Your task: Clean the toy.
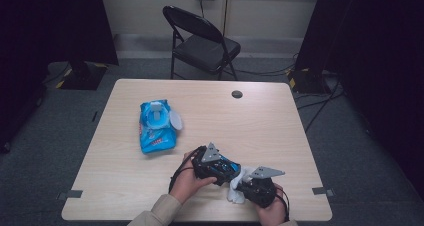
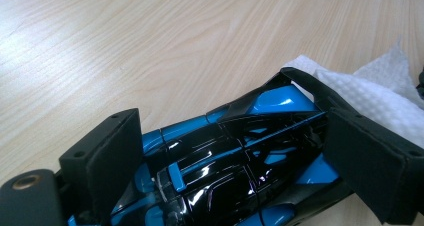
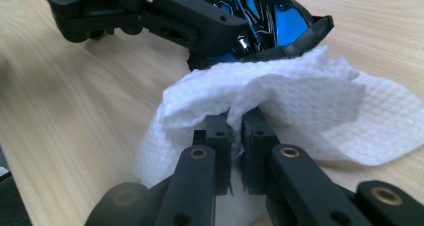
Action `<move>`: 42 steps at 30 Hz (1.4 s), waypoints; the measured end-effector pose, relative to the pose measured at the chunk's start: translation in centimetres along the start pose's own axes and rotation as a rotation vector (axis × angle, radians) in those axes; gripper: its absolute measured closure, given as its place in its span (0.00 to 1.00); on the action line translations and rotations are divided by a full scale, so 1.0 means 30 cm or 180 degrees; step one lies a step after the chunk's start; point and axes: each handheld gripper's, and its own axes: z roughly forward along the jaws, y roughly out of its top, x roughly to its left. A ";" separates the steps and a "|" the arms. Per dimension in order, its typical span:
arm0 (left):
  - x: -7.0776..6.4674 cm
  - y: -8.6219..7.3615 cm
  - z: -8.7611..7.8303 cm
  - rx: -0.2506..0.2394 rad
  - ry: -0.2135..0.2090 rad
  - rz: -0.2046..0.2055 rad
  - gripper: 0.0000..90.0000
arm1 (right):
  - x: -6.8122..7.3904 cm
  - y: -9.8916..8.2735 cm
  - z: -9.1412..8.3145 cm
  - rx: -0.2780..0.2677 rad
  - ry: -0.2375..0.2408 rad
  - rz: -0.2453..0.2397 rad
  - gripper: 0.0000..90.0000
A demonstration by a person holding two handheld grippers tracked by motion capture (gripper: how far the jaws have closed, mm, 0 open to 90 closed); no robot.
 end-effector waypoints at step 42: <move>0.042 -0.032 -0.076 0.0150 -0.0007 -0.0080 0.13 | -0.225 0.215 0.143 0.0268 0.0104 -0.0122 0.93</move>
